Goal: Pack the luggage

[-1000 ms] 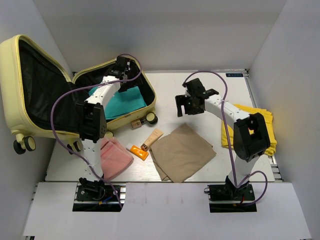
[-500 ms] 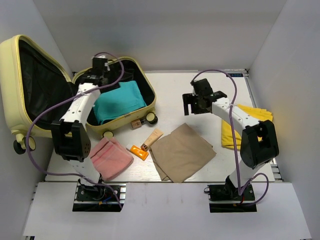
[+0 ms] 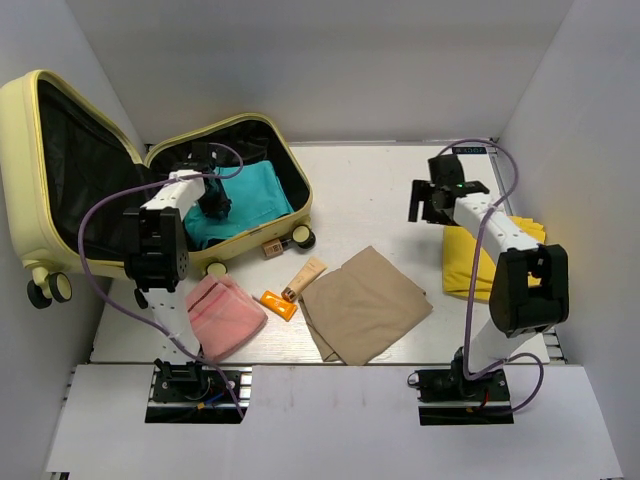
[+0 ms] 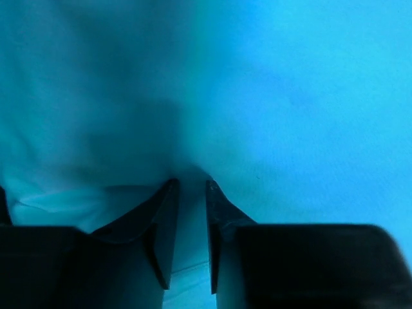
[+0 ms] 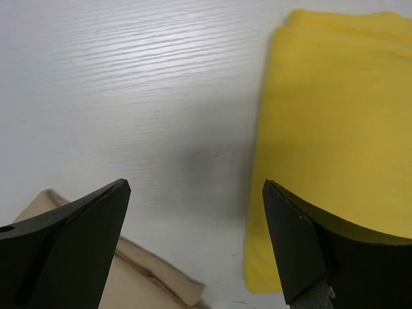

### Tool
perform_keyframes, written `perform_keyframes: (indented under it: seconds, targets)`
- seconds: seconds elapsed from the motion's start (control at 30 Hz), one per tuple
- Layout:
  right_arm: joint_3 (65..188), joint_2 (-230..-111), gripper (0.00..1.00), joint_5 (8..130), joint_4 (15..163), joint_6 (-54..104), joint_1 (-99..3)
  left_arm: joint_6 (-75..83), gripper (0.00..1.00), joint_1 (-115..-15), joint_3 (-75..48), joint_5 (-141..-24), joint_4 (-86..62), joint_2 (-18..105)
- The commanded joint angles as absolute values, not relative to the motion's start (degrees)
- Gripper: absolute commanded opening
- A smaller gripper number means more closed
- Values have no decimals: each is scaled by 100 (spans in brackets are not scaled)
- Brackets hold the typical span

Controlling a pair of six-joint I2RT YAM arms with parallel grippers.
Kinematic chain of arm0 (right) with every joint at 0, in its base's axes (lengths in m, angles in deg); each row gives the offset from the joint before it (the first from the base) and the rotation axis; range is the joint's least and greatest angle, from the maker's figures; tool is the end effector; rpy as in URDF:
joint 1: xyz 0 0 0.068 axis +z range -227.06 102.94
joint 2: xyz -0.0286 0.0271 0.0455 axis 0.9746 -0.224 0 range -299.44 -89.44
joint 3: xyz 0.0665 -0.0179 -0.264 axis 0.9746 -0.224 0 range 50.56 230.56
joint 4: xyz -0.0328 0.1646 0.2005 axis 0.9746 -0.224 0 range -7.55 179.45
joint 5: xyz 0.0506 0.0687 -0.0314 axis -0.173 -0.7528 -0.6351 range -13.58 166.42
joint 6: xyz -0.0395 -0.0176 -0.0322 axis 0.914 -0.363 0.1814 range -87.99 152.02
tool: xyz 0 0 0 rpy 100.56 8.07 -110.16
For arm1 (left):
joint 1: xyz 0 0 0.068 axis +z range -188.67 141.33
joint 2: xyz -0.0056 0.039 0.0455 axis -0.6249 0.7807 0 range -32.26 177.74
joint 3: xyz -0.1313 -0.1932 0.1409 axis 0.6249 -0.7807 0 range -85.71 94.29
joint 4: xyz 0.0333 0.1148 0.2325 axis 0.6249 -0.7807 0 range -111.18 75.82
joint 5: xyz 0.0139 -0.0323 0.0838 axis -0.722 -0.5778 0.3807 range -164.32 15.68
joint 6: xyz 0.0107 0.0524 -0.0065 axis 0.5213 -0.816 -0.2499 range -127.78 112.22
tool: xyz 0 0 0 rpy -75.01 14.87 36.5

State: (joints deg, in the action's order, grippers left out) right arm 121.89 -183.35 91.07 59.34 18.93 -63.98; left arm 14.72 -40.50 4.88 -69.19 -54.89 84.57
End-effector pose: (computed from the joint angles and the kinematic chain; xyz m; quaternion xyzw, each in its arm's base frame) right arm 0.3458 0.0711 0.2520 0.0409 0.9397 -0.0459 0.3363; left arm 0.4281 -0.0104 0.1939 -0.1845 0.9614 0.0008 0.2043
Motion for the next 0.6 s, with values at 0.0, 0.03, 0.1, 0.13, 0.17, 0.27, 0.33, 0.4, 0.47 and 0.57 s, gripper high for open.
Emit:
perform_keyframes:
  seconds: [0.0, 0.03, 0.1, 0.13, 0.17, 0.27, 0.33, 0.4, 0.47, 0.57]
  targets:
    - [12280, -18443, 90, 9373, 5809, 1962, -6799, 1499, 35, -4052, 490, -7519, -5672, 8375]
    - [12333, -18514, 90, 9391, 5703, 2041, -6896, 1472, 38, -4052, 552, -7520, -5672, 8219]
    - [12430, -18759, 90, 9321, 5353, 2190, -7055, 1350, 54, -4043, 710, -7458, -5672, 7955]
    - [12413, -18787, 90, 9321, 5220, 2269, -7099, 1323, 71, -4060, 728, -7467, -5646, 7753]
    - [12395, -18822, 90, 9277, 5158, 2366, -7221, 1262, 76, -4052, 745, -7467, -5645, 7656]
    - [11835, -18814, 90, 9093, 5087, 2349, -7380, 1077, 97, -4060, 1026, -7458, -5680, 7112]
    - [11649, -18752, 90, 8717, 5209, 2366, -7450, 945, 100, -4052, 1281, -7528, -5672, 6839]
    - [11437, -18874, 90, 8863, 5245, 2323, -7460, 629, 100, -4069, 1177, -8044, -5375, 6653]
    - [11393, -19033, 88, 8864, 5280, 2357, -7451, 541, 100, -4113, 1019, -8371, -5233, 6382]
    - [11524, -19296, 73, 8881, 5210, 2270, -7451, 479, 100, -4262, 974, -8670, -5118, 6214]
